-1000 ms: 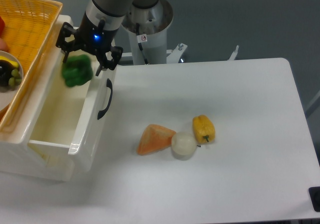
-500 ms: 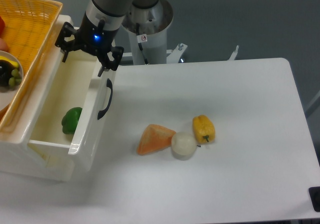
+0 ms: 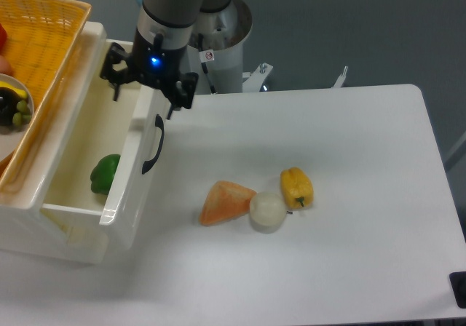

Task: Place the green pepper in the upper white drawer

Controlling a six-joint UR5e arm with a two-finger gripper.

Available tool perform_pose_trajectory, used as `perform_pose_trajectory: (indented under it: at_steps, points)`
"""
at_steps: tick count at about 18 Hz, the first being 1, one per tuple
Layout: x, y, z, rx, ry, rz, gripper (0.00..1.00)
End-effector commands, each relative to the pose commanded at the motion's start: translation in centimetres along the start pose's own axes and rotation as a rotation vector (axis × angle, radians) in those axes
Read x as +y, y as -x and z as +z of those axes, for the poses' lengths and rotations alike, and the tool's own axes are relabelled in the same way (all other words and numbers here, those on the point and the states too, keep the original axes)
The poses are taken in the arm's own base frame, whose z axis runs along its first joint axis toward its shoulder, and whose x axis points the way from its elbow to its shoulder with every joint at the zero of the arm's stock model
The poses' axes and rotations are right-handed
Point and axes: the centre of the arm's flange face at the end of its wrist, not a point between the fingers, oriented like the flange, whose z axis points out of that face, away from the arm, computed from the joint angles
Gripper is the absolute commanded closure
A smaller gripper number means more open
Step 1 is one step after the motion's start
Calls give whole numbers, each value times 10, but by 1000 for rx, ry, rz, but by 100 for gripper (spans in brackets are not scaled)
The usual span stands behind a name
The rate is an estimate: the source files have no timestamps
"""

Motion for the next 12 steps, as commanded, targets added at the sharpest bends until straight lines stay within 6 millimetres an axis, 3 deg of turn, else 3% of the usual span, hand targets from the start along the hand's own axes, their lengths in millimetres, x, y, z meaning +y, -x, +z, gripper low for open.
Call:
perform_pose_trajectory:
  at_steps: [5,12]
  points:
    - [18,29,24,-95,118,31,0]
    - [34,75,15,-120,128,52,0]
